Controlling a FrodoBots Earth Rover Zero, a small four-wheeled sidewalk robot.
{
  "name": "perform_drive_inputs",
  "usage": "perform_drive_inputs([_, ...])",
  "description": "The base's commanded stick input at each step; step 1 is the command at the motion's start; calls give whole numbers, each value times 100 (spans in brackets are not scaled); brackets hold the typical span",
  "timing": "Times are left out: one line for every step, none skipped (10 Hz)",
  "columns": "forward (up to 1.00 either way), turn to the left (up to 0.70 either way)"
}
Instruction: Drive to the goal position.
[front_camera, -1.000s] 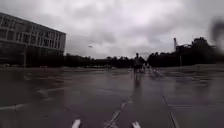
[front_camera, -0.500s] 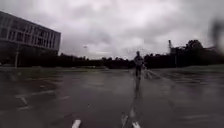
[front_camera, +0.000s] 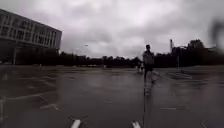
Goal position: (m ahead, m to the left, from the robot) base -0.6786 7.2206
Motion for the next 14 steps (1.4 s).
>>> perform_drive_inputs([100,0])
perform_drive_inputs([100,0])
perform_drive_inputs([100,-17])
perform_drive_inputs([100,-36])
perform_drive_inputs([100,-37])
perform_drive_inputs([100,-35])
perform_drive_inputs([100,0])
perform_drive_inputs([100,0])
perform_drive_inputs([100,0])
perform_drive_inputs([100,0])
perform_drive_inputs([100,0])
perform_drive_inputs([100,0])
perform_drive_inputs([100,0])
perform_drive_inputs([100,0])
